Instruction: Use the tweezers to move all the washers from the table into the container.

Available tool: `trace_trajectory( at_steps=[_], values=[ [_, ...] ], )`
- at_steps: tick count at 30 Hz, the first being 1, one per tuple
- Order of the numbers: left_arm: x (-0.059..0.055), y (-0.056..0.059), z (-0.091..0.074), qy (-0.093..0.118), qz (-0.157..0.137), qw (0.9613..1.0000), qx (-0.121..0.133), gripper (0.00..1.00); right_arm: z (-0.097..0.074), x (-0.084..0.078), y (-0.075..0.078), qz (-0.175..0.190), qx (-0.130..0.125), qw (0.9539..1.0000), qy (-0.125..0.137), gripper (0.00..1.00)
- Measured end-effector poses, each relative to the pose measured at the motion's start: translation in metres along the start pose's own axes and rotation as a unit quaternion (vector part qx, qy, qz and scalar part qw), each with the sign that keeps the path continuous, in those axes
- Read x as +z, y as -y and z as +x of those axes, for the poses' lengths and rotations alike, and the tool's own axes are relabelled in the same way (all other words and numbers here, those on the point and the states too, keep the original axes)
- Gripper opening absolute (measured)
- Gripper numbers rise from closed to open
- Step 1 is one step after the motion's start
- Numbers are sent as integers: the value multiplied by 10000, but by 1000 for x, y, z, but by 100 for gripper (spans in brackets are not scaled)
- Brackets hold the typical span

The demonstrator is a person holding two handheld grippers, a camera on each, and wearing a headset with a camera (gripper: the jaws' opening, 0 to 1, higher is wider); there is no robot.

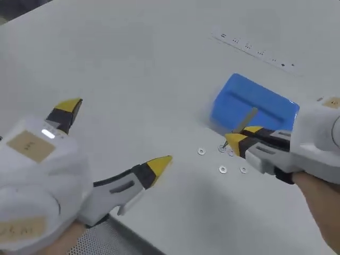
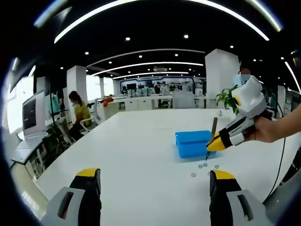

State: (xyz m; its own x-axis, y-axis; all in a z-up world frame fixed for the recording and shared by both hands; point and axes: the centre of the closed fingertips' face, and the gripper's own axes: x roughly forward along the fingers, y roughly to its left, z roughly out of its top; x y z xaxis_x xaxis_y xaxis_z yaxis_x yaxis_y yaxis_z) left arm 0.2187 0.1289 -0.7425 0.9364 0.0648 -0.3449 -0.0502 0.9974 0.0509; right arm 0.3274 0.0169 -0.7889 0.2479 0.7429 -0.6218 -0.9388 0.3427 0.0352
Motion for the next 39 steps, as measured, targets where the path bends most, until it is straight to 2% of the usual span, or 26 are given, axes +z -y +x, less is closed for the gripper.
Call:
trace_trajectory(
  at_steps=[5, 11, 17, 22, 26, 39],
  values=[
    [-7, 6, 3, -174, 147, 9997, -97, 99, 11, -4, 2, 115, 30, 9999, 31, 4],
    [-11, 4, 5, -266, 248, 9993, -55, 99, 26, -11, -1, 144, 102, 9998, -39, 5],
    [-10, 4, 5, -217, 204, 9995, -57, 99, 37, -14, -3, 276, 204, 9994, -29, 4],
    [-13, 5, 6, -283, 242, 9993, -63, 99, 47, -21, -2, 312, 228, 9992, -81, 5],
    [-10, 5, 5, -214, 139, 9997, -63, 99, 50, -23, -2, 346, 278, 9990, -105, 5],
    [-13, 6, 5, -293, 195, 9994, -64, 96, 51, -22, -6, 392, 333, 9986, -106, 5]
  ],
)
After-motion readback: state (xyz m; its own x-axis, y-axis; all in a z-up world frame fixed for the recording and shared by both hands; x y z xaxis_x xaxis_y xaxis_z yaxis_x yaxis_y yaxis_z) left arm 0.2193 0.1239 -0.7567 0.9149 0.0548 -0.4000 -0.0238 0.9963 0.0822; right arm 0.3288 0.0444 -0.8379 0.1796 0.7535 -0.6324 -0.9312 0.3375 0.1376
